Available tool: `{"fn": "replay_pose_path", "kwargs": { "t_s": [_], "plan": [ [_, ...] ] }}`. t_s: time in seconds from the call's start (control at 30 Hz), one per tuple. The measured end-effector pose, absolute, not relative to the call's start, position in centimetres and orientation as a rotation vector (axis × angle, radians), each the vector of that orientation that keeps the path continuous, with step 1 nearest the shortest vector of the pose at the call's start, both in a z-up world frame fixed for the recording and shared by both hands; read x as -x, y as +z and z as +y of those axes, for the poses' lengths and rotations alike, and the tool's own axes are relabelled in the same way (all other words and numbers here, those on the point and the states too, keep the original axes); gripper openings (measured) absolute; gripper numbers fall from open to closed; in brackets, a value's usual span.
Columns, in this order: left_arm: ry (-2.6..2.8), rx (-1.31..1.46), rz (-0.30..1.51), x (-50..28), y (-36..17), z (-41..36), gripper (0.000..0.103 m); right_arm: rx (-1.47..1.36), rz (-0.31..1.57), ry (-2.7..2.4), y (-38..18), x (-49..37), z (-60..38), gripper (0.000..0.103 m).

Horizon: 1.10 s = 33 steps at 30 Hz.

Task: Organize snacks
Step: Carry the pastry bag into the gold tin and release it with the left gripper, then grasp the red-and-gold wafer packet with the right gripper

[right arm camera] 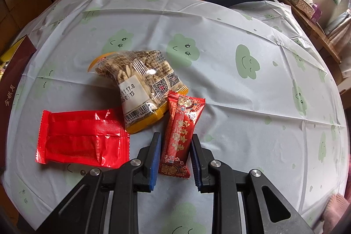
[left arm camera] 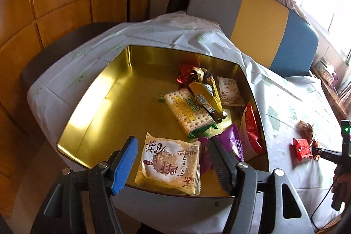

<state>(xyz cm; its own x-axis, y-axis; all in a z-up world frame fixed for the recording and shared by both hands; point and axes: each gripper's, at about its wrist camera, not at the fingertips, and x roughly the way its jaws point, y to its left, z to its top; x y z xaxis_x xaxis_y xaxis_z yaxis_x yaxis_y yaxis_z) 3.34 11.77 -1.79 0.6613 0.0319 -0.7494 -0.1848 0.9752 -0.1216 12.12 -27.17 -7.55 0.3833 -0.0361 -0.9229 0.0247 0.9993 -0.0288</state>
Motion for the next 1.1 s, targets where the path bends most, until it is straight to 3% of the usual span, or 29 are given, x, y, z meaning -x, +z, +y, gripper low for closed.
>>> {"fn": "replay_pose_path", "kwargs": {
  "t_s": [1.1],
  "plan": [
    [0.118,0.134,0.816,-2.6,-0.9,10.6,0.067,-0.078,1.137,-0.109,-5.8,-11.4,-29.2,0.024]
  ]
}}
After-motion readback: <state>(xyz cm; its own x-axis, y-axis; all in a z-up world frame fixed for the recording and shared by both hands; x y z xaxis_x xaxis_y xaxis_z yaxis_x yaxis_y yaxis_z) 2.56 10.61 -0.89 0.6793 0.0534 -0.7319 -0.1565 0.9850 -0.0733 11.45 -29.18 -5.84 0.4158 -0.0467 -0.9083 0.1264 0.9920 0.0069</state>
